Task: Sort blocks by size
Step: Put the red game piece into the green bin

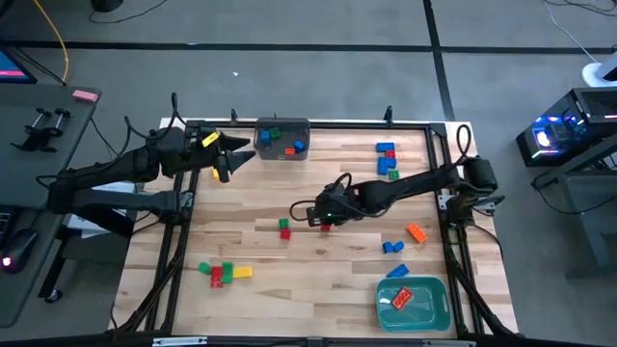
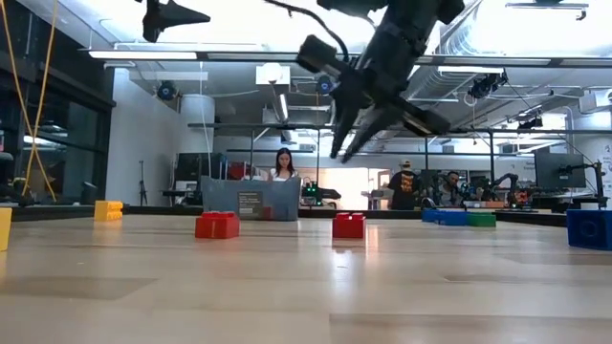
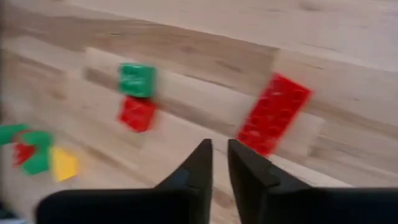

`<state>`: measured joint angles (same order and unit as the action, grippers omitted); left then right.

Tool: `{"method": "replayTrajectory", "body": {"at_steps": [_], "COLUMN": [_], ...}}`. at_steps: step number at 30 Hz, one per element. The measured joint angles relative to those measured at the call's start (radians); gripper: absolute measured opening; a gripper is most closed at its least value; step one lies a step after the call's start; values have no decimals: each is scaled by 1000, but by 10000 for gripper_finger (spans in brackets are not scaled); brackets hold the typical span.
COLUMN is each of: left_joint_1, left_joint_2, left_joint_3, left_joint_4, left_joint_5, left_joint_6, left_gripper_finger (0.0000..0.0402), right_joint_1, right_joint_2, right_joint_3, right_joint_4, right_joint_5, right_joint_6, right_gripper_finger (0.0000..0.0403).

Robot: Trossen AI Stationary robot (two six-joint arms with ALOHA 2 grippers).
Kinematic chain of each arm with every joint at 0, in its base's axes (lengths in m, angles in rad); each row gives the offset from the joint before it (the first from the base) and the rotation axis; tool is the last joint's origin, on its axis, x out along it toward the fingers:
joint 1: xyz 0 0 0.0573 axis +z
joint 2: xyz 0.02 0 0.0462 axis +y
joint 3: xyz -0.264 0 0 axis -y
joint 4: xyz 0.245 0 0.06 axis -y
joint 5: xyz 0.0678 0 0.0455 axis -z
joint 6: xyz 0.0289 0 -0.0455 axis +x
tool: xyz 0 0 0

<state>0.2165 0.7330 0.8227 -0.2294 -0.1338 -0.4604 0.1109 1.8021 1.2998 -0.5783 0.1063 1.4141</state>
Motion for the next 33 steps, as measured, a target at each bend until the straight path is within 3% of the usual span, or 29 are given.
{"method": "replayTrajectory", "body": {"at_steps": [8, 12, 25, 33], "left_joint_1": [0, 0, 0, 0], "left_joint_2": [0, 0, 0, 0], "left_joint_3": [0, 0, 0, 0], "left_joint_4": [-66, -88, -89, -89], "left_joint_5": [48, 67, 75, 78], "left_joint_6": [-6, -7, 0, -1], "left_gripper_finger": [273, 273, 273, 273], "right_joint_1": [0, -6, -59, -65], "right_joint_2": [85, 116, 147, 199], "right_joint_3": [86, 104, 106, 106], "right_joint_4": [-48, -47, -252, -165], "right_joint_5": [121, 125, -10, -39], "right_joint_6": [3, 107, 186, 204], "right_gripper_finger": [157, 189, 197, 197]}}
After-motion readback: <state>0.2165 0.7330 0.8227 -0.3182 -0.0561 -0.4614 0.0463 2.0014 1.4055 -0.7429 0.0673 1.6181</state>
